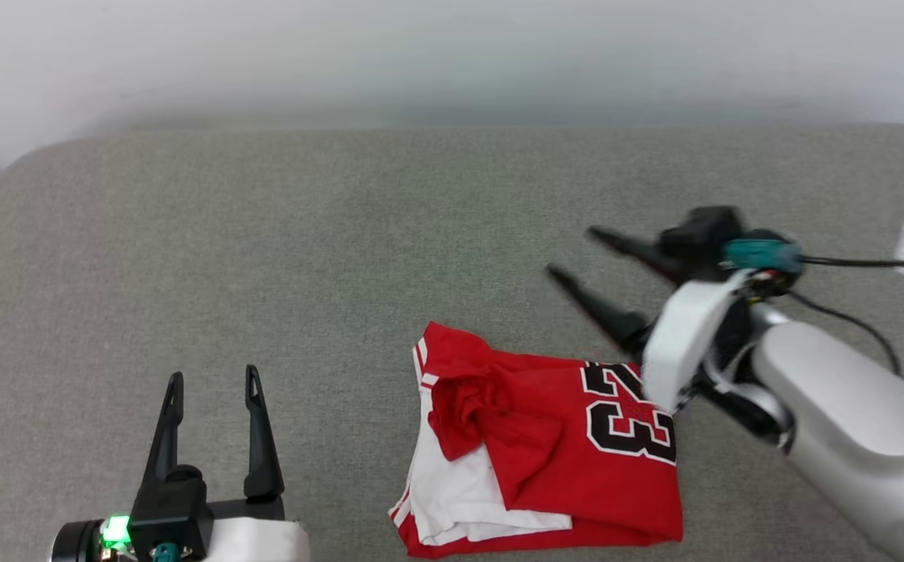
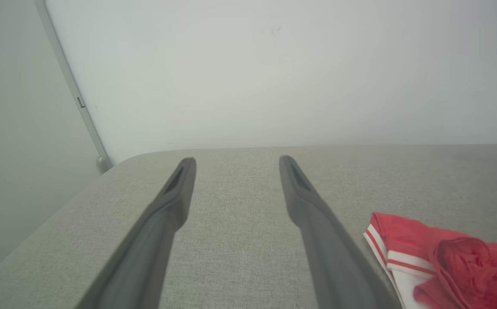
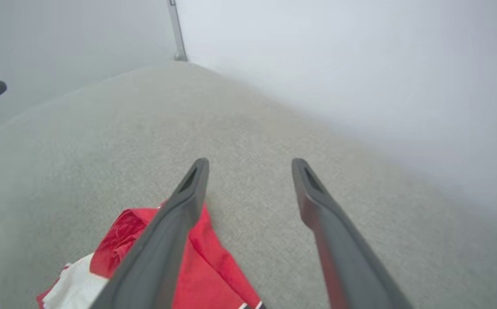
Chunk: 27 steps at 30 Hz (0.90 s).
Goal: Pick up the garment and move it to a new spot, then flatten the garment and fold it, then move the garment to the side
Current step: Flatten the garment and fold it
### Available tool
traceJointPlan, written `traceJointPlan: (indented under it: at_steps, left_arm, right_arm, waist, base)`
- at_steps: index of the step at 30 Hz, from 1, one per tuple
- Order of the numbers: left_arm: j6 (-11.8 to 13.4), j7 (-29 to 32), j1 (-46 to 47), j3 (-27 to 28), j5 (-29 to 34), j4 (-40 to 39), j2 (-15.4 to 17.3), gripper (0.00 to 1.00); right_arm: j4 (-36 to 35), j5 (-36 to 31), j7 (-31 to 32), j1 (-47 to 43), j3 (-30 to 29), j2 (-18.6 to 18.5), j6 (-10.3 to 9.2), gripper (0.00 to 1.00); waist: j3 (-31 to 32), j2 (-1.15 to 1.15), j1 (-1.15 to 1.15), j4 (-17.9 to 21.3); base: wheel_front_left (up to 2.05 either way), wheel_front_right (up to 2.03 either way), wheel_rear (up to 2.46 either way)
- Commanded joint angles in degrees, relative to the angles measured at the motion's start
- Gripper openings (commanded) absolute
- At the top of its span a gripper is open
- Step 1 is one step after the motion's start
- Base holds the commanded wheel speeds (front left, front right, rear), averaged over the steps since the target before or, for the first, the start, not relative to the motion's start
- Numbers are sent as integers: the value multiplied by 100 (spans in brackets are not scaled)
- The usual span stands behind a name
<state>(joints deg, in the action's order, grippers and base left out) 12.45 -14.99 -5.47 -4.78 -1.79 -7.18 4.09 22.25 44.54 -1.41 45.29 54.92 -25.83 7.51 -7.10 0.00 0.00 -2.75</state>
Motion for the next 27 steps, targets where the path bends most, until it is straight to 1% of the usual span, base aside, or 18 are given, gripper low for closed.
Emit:
traceJointPlan:
  at_steps: [1, 3, 5, 7, 11, 14, 16, 18, 20, 23, 27]
  left_arm:
    - [-27, -27, -47, 24, -27, -21, -10, 100]
    - [-40, -27, -96, 52, -28, -30, -15, 100]
    - [-68, -27, -131, 80, -34, -39, -20, 100]
    - [-83, -27, -153, 103, -33, -44, -24, 100]
    - [-123, -27, -215, 158, -56, -44, -37, 100]
    - [-139, -27, -241, 209, -62, -47, -46, 100]
    - [-163, -27, -270, 228, -56, -40, -49, 100]
    - [-172, -27, -311, 255, -57, -30, -53, 100]
    - [-193, -27, -360, 280, -58, -15, -57, 100]
    - [-232, -27, -424, 315, -70, 7, -63, 100]
    - [-283, -26, -534, 341, -71, 46, -71, 100]
  right_arm:
    - [37, -104, -138, -145, -110, -39, -4, 100]
    - [120, -429, -585, -362, -608, -49, -4, 100]
    - [188, -893, -997, -599, -1138, -39, -4, 100]
    - [237, -1199, -1220, -954, -1761, 92, -4, 100]
    - [-18, -1907, -1366, -1733, -2949, 429, -4, 100]
    - [-513, -2431, -1378, -2365, -3789, 779, -4, 100]
    - [-894, -2748, -1374, -2829, -4236, 1012, -4, 100]
    - [-1231, -2951, -1374, -3248, -4597, 1248, -4, 100]
    - [-1518, -3132, -1375, -3625, -4830, 1436, -4, 100]
    - [-1825, -3329, -1374, -4122, -5043, 1635, -4, 100]
    - [-2065, -3464, -1375, -4606, -5257, 1855, -4, 100]
  waist:
    - [54, 0, 0, 48]
    - [97, 0, 0, 91]
    - [135, 0, 0, 127]
    - [168, 0, 0, 154]
    - [229, 0, 0, 202]
    - [271, 0, 0, 241]
    - [300, 0, 0, 253]
    - [336, 0, 0, 266]
    - [373, 0, 0, 278]
    - [435, 0, 0, 300]
    - [535, 0, 0, 318]
  base:
    - [0, 0, 0]
    - [0, 0, 0]
    - [0, 0, 0]
    - [0, 0, 0]
    - [0, 0, 0]
    - [0, 0, 0]
    - [0, 0, 0]
    - [0, 0, 0]
    - [0, 0, 0]
    - [0, 0, 0]
    - [0, 0, 0]
